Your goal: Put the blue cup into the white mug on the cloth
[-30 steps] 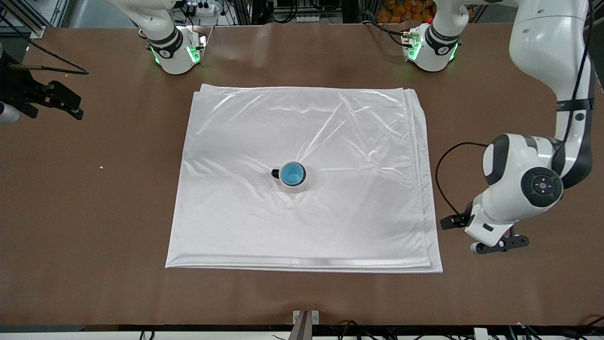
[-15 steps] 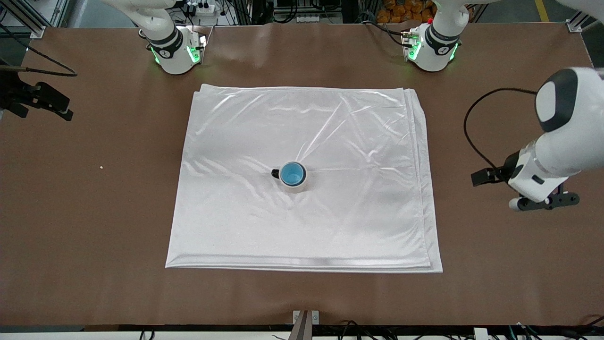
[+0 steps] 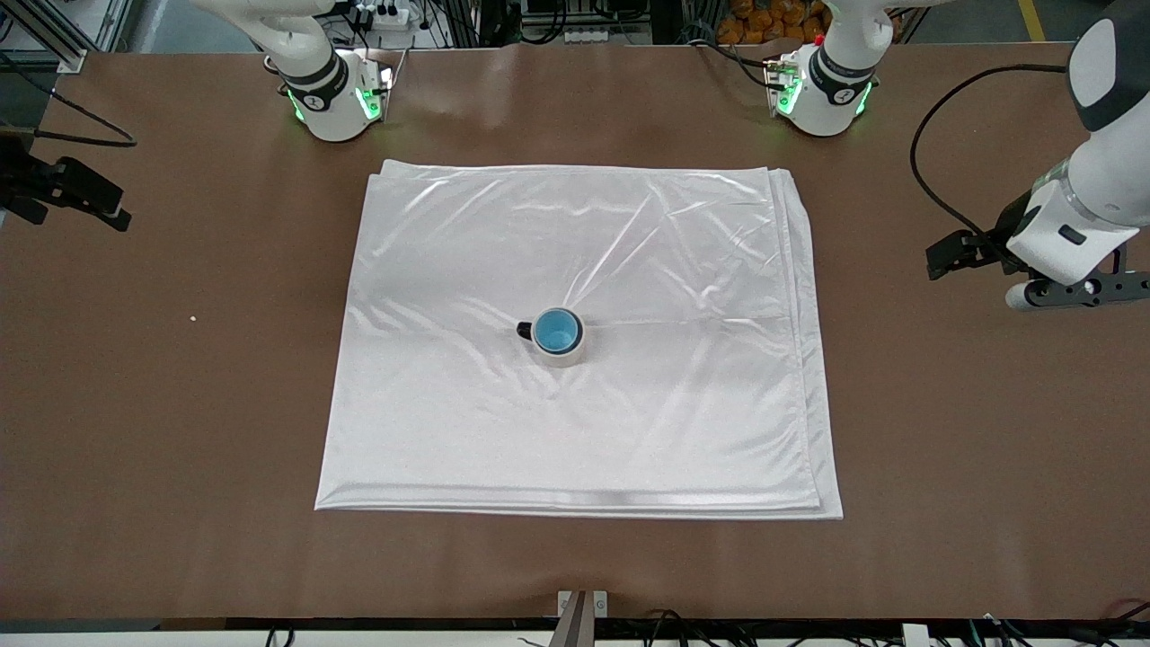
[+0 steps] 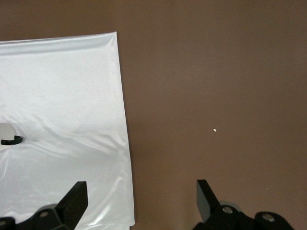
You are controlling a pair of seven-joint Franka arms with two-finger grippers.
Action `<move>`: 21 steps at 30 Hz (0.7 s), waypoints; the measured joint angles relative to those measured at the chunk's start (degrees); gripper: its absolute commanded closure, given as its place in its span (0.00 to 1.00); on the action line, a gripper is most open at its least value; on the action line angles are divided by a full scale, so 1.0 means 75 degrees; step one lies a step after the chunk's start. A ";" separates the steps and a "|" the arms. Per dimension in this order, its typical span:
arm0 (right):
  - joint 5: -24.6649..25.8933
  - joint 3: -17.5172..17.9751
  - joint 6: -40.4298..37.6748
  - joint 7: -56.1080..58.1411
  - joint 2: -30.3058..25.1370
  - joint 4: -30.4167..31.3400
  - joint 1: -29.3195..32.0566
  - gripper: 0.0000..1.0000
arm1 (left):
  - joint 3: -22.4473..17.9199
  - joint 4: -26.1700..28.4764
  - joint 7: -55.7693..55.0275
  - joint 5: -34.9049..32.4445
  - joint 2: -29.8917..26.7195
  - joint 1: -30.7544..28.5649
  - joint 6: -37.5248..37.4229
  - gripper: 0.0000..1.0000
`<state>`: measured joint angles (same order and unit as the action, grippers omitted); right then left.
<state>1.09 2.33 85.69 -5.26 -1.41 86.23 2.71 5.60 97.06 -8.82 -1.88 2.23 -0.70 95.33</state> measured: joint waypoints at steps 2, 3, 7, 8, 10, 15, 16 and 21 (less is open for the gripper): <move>-0.0006 -0.0032 0.0004 0.0000 -0.0001 -0.0030 -0.0006 0.00 | 0.0000 -0.0118 0.0000 0.0000 -0.0015 -0.0001 -0.0204 0.00; -0.0011 -0.0055 0.0006 0.0000 -0.0001 -0.0049 -0.0010 0.00 | -0.0001 -0.0193 0.0001 0.0000 -0.0021 -0.0003 -0.0333 0.00; -0.0019 -0.0113 0.0006 -0.0001 -0.0001 -0.0106 -0.0015 0.00 | -0.0022 -0.0530 0.0049 0.0000 -0.0044 -0.0018 -0.0878 0.00; -0.0020 -0.0116 0.0006 -0.0001 -0.0001 -0.0114 -0.0015 0.00 | -0.0029 -0.0591 0.0081 0.0000 -0.0049 -0.0022 -0.0995 0.00; -0.0024 -0.0116 0.0006 -0.0001 -0.0001 -0.0127 -0.0018 0.00 | -0.0038 -0.0693 0.0137 0.0000 -0.0064 -0.0033 -0.1214 0.00; -0.0032 -0.0116 0.0014 -0.0011 0.0000 -0.0131 -0.0031 0.00 | -0.0041 -0.0761 0.0280 0.0000 -0.0175 -0.0049 -0.1466 0.00; -0.0037 -0.0116 0.0020 -0.0024 0.0000 -0.0131 -0.0034 0.00 | -0.0042 -0.0761 0.0350 0.0000 -0.0210 -0.0053 -0.1518 0.00; -0.0046 -0.0116 0.0042 -0.0088 0.0001 -0.0131 -0.0056 0.00 | -0.0046 -0.0692 0.0615 0.0000 -0.0413 -0.0150 -0.1712 0.00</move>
<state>0.75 1.47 86.00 -5.92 -1.41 85.25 2.29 5.26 91.87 -4.21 -1.88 -0.87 -1.83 82.49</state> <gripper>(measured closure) 0.000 0.000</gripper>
